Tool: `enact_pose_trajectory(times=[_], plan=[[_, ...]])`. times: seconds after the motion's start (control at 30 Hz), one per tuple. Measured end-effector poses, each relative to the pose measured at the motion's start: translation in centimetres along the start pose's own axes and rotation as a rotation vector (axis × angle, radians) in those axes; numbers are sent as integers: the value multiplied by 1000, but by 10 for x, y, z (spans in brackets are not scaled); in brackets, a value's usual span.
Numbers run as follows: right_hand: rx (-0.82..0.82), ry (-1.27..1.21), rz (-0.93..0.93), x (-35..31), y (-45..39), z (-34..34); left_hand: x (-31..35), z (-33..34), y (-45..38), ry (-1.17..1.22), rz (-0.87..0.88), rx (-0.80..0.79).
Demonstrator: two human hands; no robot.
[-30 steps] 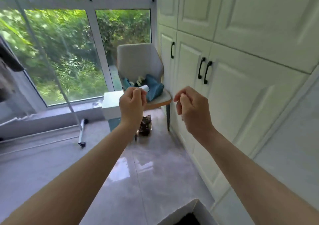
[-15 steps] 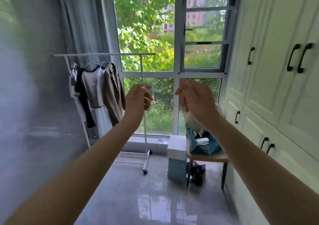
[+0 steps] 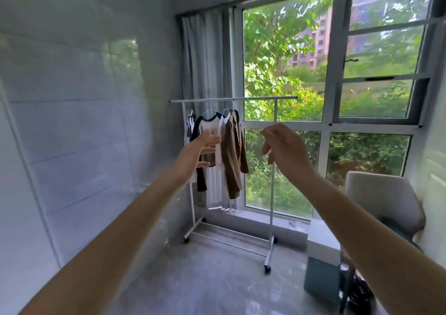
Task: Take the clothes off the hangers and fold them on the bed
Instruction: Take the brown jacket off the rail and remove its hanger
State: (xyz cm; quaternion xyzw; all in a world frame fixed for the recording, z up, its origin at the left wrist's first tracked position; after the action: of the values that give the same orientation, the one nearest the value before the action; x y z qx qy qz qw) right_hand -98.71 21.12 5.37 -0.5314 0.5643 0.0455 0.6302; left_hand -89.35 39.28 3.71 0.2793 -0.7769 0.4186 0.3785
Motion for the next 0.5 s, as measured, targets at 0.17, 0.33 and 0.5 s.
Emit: enact_pose_trajectory(times=[0.17, 0.33, 0.5], plan=[[39, -15, 16, 15, -47, 62, -55, -90, -31, 79, -6, 107], [20, 56, 15, 47, -88, 113, -106, -135, -74, 176, 1, 141], [-29, 127, 13, 85, -137, 140, -154, -133, -133, 201, -31, 129]])
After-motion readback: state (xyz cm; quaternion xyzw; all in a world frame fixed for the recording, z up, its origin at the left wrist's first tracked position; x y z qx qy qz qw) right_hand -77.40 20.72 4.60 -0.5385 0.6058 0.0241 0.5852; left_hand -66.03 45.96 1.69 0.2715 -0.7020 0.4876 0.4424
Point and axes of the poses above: each hand's wrist, its own y-axis away from the middle knuckle, its own z-axis out of the palm, x = y × z, the point moved 9 cm from there along -y, towards the middle knuckle, and after that the axes turned 2 degrees about -y, right-handed, at the moved point
